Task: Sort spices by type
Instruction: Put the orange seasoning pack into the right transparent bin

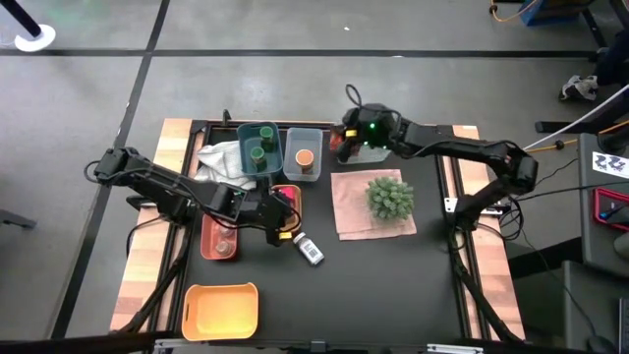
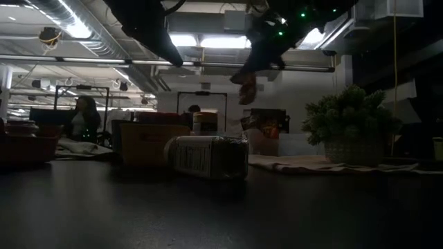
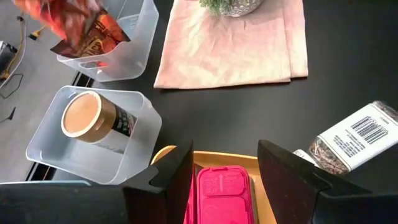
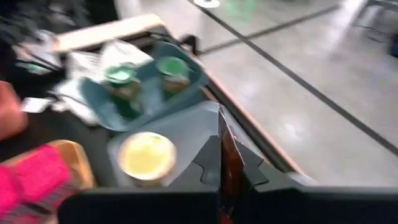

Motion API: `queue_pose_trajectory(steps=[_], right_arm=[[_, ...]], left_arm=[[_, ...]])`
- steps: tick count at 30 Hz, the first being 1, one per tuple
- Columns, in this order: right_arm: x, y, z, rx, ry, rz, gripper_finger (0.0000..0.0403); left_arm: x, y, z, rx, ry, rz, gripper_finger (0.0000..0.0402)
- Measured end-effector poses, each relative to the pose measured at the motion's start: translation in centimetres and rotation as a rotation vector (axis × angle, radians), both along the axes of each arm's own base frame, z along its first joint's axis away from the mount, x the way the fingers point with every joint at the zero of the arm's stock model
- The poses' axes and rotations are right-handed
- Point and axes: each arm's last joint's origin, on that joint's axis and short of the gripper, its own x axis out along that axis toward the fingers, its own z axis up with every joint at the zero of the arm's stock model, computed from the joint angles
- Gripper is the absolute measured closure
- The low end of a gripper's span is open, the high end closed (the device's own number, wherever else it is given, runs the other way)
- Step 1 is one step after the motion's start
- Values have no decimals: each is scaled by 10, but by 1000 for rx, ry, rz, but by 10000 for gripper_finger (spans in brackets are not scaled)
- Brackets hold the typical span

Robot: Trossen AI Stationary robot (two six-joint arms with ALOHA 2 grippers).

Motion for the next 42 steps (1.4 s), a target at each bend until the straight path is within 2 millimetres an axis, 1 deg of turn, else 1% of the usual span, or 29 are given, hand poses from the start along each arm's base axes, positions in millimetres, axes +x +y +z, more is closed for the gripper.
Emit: queue_pose_trajectory(steps=[7,12,15,19,23,28,33,37,42], right_arm=[[-28,-16,3,-34,143,-161,394],[-39,-24,-3,-35,234,-211,398],[-41,-26,-10,-38,253,-221,396],[-44,-24,-27,-32,304,-208,396],[-44,-23,-43,-57,285,-199,398],[-43,-24,-53,-102,205,-195,395],[-42,-23,-60,-137,173,-147,398],[-44,-22,-68,-155,165,-141,393],[-47,-20,-77,-180,191,-122,396]], left_arm=[[1,3,0,-3,-1,14,233],[1,7,0,-4,-2,30,233],[2,10,0,-4,-3,40,233],[2,11,0,-4,-3,43,233],[2,11,0,-5,-3,43,233],[2,11,0,-4,-3,43,233],[2,11,0,-4,-3,43,233],[2,11,0,-4,-3,43,233],[2,11,0,-4,-3,43,233]])
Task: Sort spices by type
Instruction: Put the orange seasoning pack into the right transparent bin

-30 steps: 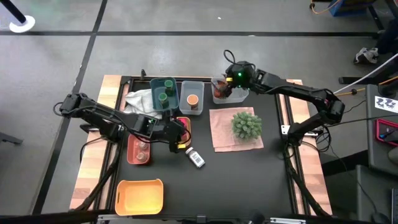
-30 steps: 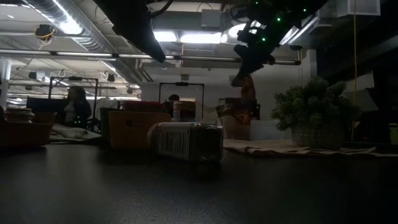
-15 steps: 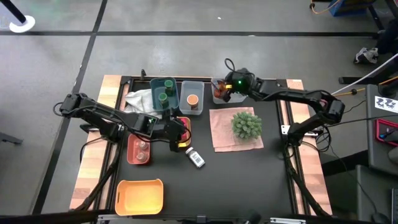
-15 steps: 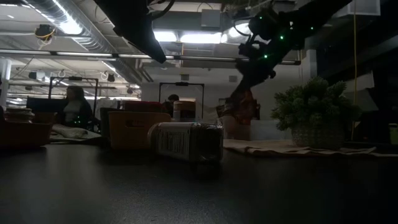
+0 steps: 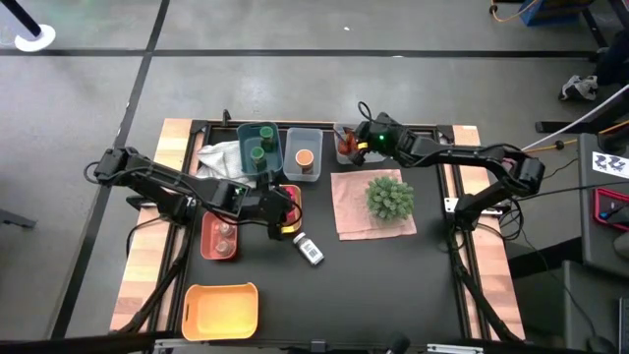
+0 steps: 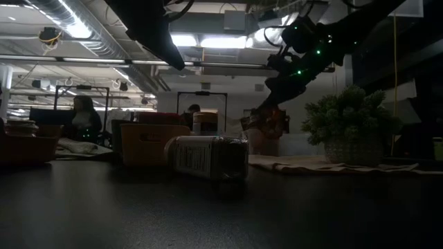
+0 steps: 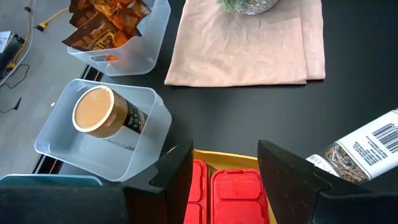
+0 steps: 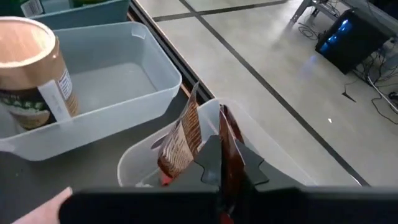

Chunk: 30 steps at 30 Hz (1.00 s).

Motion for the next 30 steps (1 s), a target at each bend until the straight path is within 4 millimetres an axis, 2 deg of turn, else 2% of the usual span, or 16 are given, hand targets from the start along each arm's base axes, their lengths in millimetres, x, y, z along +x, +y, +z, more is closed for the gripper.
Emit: queue_pose_trajectory(steps=[8,25,30], right_arm=[[-1,1,-5,-10,-12,2,379],[-1,1,-5,-22,3,13,380],[-1,2,-6,10,-3,65,377]], left_arm=[[0,0,0,0,-1,0,233],[0,0,0,0,-1,0,233],[0,0,0,0,-1,0,233]])
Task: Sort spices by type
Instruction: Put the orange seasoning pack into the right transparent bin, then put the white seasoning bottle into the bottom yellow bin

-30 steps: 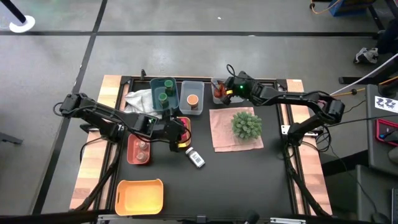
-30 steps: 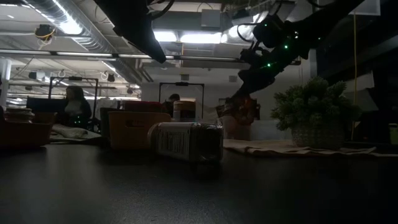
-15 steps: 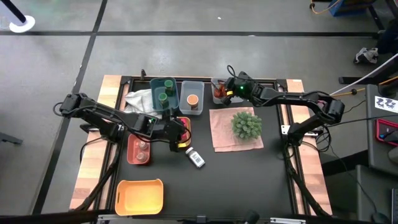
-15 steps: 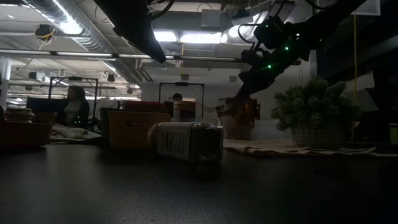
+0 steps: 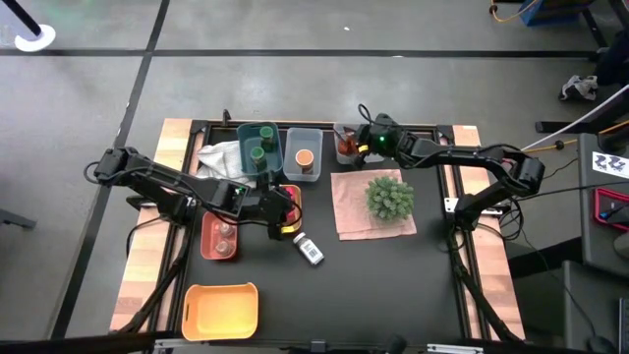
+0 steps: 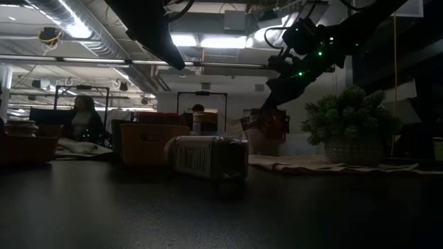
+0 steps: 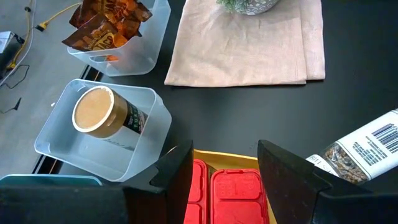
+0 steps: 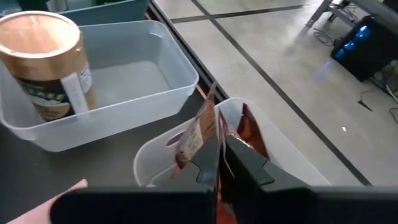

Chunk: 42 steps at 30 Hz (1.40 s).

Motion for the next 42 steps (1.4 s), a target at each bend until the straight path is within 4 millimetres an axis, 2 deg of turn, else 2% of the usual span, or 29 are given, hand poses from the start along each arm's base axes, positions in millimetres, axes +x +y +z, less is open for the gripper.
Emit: queue_pose_trajectory(steps=[12,16,25,31,36,42], right_arm=[[0,0,-1,1,8,-8,276],[-1,0,1,-1,5,-8,263],[-4,3,7,28,-22,-24,264],[-10,11,17,220,-147,20,264],[-10,20,26,440,-266,194,265],[-6,31,28,632,-310,380,265]], left_arm=[[0,0,0,0,0,0,233],[0,0,0,0,0,0,233],[0,0,0,-1,-2,1,233],[0,0,0,-4,-4,2,233],[0,0,0,-4,-4,2,233],[0,-2,0,-35,5,-32,233]])
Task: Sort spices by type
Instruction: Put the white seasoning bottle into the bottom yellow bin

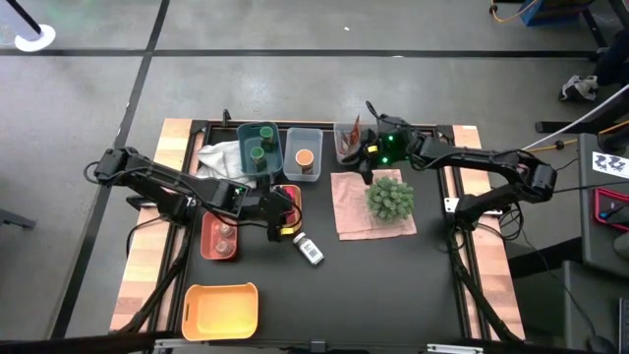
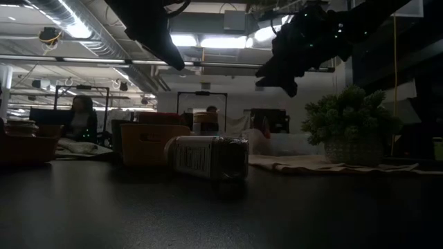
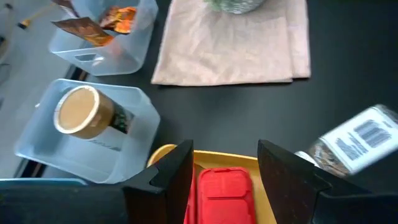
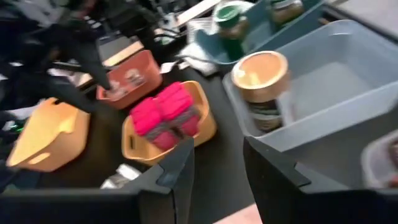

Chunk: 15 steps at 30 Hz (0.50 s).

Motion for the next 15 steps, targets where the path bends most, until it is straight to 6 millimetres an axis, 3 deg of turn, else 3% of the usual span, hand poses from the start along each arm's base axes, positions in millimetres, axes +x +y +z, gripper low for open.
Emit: queue_pose_trajectory(steps=[8,15], right_arm=[[14,33,2,-46,-24,146,258],[23,66,2,-38,-20,203,178]], left_arm=[[0,-1,0,-58,-9,5,233],[0,-1,0,-56,-7,2,233]])
